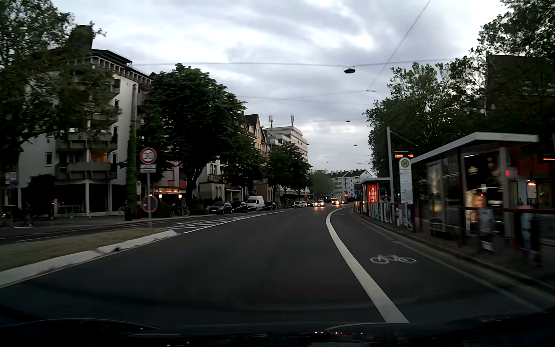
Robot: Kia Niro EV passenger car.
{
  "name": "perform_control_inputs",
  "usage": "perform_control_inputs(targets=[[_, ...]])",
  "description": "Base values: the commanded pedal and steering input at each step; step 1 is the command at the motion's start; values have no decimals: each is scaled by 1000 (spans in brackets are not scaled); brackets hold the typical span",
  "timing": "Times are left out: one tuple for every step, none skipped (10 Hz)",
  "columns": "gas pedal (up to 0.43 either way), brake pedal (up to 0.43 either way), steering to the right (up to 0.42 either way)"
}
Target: Follow the waypoints while adhering to traffic rules and regulations
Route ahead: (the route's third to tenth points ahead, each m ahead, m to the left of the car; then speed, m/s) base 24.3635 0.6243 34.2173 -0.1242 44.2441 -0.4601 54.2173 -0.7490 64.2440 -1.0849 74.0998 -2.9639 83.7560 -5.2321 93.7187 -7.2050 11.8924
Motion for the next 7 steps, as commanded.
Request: perform_control_inputs(targets=[[118,0,10],[118,0,10],[118,0,11],[118,0,12],[118,0,14],[118,0,15],[118,0,15]])
